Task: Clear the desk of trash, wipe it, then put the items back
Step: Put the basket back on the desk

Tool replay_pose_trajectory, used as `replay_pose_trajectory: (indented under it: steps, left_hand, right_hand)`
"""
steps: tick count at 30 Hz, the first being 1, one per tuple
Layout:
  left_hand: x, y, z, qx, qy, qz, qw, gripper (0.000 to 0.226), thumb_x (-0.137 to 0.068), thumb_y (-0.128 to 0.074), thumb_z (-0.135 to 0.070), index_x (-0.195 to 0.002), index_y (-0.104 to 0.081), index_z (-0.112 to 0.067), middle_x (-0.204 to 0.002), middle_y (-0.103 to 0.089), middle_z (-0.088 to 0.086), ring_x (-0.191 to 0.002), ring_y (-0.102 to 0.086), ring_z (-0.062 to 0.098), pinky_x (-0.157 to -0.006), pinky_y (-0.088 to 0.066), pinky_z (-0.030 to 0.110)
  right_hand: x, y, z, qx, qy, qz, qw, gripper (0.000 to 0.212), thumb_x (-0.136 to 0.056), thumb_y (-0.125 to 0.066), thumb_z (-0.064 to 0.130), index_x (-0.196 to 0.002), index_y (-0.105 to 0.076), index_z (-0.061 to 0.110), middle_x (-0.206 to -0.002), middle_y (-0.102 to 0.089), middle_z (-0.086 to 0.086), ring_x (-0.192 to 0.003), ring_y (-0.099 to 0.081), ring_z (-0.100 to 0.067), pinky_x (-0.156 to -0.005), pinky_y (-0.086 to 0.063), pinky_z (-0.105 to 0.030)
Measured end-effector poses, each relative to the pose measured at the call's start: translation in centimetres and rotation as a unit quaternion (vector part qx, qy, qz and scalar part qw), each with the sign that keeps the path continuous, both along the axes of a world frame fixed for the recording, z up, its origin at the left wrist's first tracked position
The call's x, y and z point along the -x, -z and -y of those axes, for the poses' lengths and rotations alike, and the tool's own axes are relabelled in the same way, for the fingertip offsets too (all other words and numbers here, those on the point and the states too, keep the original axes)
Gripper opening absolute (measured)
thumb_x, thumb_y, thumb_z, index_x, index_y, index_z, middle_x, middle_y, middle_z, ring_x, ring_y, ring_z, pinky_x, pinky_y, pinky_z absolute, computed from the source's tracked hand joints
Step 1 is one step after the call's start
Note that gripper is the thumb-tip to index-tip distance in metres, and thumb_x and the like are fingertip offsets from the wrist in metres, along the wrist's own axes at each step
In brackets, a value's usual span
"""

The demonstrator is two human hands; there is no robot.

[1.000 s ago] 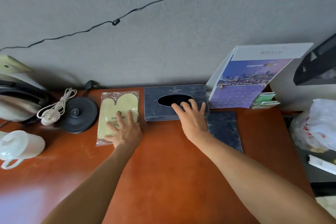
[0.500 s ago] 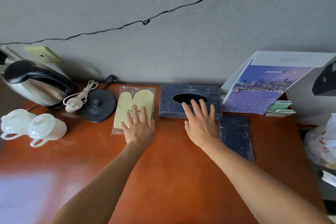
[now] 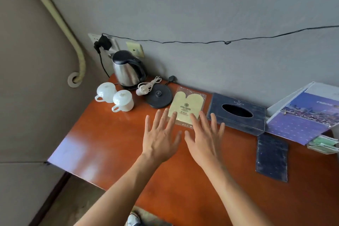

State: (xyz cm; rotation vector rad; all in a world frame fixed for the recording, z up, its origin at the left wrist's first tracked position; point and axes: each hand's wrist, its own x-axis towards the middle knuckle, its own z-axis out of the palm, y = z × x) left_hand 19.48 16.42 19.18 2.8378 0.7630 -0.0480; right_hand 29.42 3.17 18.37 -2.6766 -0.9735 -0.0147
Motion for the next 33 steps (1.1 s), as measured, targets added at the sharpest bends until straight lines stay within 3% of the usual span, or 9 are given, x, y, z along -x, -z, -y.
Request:
replay_pose_trajectory:
  steps: [9,16,23,30,33]
  left_hand:
    - [17.7,-5.8,-7.3,-0.004,-0.139,0.077,0.987,0.069,-0.101,-0.021,-0.067,-0.163,-0.012,-0.038,-0.173,-0.009,-0.007,-0.160,0.002,0.021,-0.128,0.001,0.055]
    - [31.1,-8.5,-12.0,-0.022,-0.276,0.105,0.955,0.070,-0.100,-0.024,-0.065,-0.163,-0.010,-0.038,-0.173,-0.009,-0.007,-0.160,0.002,0.020,-0.128,-0.001,0.055]
    - [40.2,-10.5,-13.8,-0.045,-0.400,0.122,0.907,0.071,-0.100,-0.017,-0.068,-0.163,0.002,-0.041,-0.173,0.003,-0.010,-0.159,0.013,0.015,-0.128,0.005,0.051]
    - [45.2,-10.3,-14.9,-0.063,-0.515,0.117,0.847,0.073,-0.098,-0.016,-0.067,-0.164,0.002,-0.040,-0.173,0.002,-0.009,-0.159,0.010,0.015,-0.129,0.007,0.046]
    - [46.4,-10.8,-15.2,-0.074,-0.553,0.107,0.823,0.079,-0.092,-0.007,-0.069,-0.164,0.000,-0.039,-0.173,0.001,-0.008,-0.159,0.007,0.016,-0.129,0.007,0.046]
  right_hand:
    - [15.8,-6.0,-10.6,-0.078,-0.088,-0.032,0.993,0.059,-0.097,-0.049,0.055,-0.153,-0.041,0.036,-0.164,-0.035,0.003,-0.156,-0.017,-0.032,-0.120,-0.014,-0.068]
    - [27.9,-9.2,-17.9,-0.123,-0.198,-0.062,0.971,0.062,-0.094,-0.043,0.057,-0.152,-0.045,0.036,-0.163,-0.037,0.007,-0.156,-0.017,-0.026,-0.121,-0.011,-0.064]
    - [35.1,-11.7,-23.7,-0.099,-0.340,-0.065,0.933,0.064,-0.097,-0.030,0.062,-0.157,-0.035,0.040,-0.167,-0.027,0.010,-0.158,-0.006,-0.022,-0.123,0.001,-0.059]
    - [39.9,-11.5,-28.1,-0.092,-0.449,-0.085,0.885,0.070,-0.091,-0.031,0.066,-0.153,-0.044,0.037,-0.161,-0.040,0.007,-0.154,-0.023,-0.027,-0.122,-0.012,-0.062]
    - [41.0,-11.5,-29.5,-0.088,-0.494,-0.093,0.860,0.069,-0.092,-0.029,0.065,-0.154,-0.042,0.037,-0.163,-0.036,0.008,-0.156,-0.018,-0.025,-0.123,-0.007,-0.061]
